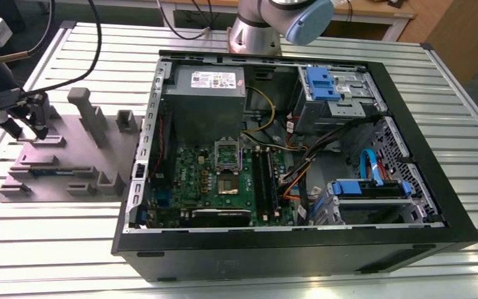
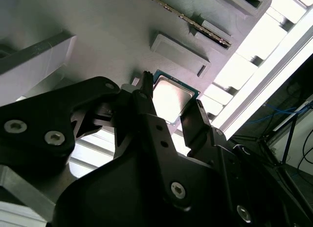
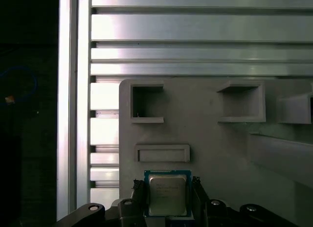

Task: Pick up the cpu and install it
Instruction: 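Pick up the cpu and move it towards the insertion slot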

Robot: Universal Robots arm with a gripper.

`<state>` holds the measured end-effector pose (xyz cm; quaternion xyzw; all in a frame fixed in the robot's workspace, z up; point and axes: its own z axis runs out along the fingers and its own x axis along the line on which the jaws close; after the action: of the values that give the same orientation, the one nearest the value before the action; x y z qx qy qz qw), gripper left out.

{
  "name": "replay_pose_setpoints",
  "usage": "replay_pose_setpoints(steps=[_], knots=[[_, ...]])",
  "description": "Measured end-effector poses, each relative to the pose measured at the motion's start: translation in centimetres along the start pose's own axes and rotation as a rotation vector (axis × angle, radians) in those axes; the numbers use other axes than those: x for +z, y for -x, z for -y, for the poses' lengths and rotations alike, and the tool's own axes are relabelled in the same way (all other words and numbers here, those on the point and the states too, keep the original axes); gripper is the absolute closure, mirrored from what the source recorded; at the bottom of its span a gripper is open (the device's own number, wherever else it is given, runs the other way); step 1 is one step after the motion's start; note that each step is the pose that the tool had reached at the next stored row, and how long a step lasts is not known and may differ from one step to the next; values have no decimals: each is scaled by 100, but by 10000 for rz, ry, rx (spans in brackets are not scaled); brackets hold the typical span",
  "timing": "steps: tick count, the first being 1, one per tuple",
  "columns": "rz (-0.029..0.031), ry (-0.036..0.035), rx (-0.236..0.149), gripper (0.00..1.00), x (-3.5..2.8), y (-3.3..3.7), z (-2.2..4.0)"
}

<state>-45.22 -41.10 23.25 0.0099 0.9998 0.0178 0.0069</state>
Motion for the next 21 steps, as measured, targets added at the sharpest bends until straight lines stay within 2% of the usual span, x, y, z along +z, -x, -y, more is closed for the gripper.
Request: replay_pose_setpoints(steps=[8, 19, 21], knots=[[1, 1, -1, 53, -116, 2, -4], [1, 1, -1, 53, -436, 6, -15], [0, 1, 0, 53, -472, 6, -17]])
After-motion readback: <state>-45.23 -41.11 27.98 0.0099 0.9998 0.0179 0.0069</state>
